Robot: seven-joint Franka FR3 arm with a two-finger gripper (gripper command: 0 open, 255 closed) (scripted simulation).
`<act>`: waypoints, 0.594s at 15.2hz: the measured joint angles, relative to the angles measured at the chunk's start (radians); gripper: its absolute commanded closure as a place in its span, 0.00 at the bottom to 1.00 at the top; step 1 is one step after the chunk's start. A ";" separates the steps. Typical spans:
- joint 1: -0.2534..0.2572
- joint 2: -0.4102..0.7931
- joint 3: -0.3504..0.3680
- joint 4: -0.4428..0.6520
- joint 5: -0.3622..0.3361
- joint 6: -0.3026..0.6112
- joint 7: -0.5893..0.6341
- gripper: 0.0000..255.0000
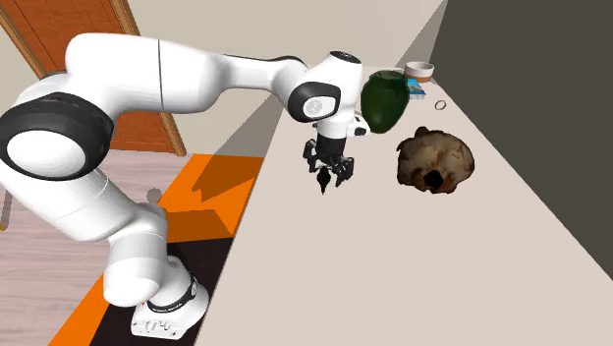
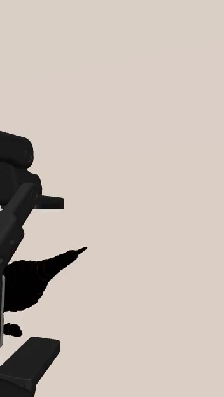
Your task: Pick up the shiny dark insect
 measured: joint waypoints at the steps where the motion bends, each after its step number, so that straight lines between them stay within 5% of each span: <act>1: 0.011 0.018 0.009 0.001 -0.004 0.016 -0.032 0.00; 9: 0.062 0.112 0.056 0.028 -0.022 0.082 -0.149 0.00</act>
